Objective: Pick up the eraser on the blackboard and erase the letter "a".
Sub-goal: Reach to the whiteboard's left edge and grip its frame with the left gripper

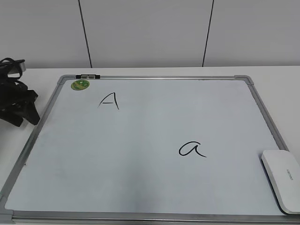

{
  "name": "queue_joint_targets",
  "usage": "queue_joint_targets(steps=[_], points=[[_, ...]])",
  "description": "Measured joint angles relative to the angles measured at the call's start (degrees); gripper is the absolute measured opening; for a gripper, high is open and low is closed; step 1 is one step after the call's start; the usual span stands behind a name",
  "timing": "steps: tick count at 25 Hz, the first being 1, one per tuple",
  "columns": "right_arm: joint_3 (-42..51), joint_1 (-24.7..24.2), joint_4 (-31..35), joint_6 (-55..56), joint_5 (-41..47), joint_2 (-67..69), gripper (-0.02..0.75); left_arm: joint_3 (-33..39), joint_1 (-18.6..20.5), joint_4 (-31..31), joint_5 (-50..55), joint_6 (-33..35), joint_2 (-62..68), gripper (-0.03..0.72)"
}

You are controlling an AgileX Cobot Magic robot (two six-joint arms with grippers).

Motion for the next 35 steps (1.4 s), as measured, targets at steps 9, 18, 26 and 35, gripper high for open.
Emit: queue_joint_targets(steps=[9,18,26,35], points=[[0.0,0.0,0.0,0.0,0.0,0.0,0.587,-0.02,0.77,-4.1,0.49,2.22,1.5,0.337],[0.0,0.0,0.0,0.0,0.0,0.0,0.587,-2.71,0.77,-4.67,1.36,2.34,2.99,0.282],[0.0,0.0,0.0,0.0,0.0,0.0,0.587,-4.38,0.77,-5.29,3.78,2.34,4.0,0.237],[0.0,0.0,0.0,0.0,0.0,0.0,0.587,-4.51,0.77,-5.29,3.87,2.34,4.88,0.235]])
